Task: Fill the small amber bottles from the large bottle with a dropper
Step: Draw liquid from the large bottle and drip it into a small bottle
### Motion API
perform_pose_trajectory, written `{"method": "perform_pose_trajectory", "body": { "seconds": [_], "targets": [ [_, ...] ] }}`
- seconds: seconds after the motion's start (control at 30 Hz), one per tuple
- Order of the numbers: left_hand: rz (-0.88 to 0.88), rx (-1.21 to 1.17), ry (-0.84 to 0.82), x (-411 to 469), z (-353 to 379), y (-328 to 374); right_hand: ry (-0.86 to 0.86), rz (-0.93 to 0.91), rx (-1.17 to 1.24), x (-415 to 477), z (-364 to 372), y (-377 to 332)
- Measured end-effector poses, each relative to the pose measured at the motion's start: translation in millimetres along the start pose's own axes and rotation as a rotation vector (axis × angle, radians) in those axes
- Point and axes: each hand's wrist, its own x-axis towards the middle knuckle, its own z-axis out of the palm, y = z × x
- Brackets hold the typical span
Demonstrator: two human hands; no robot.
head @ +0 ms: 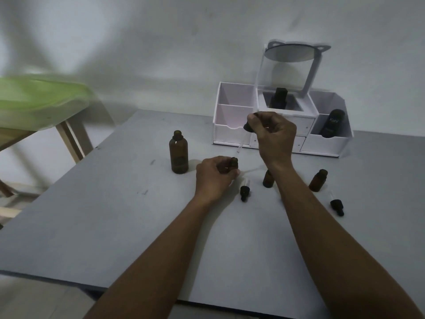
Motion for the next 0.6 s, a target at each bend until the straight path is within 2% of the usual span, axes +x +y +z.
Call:
{"method": "perform_pose_trajectory", "body": {
  "seconds": [0.6],
  "targets": [
    [-0.011,0.013,-0.012,0.0,-0.1,0.5,-0.017,-0.003,-0.045,-3.8,3.4,-4.3]
  ]
}}
